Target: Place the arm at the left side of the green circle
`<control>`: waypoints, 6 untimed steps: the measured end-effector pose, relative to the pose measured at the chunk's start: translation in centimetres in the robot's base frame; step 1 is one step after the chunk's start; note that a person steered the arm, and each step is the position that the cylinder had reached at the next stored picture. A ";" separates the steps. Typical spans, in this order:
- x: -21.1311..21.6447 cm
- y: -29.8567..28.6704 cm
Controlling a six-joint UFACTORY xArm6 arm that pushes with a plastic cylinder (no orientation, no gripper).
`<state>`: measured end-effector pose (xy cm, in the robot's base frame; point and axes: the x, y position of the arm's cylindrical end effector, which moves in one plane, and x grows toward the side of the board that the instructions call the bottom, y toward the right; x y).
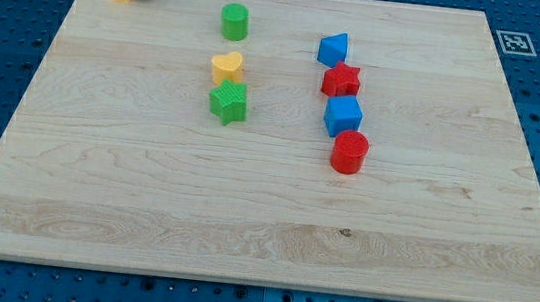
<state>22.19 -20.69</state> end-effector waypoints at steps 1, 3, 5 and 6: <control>0.0 2.5; 0.1 6.4; 1.1 6.4; 1.9 6.4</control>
<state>24.07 -14.33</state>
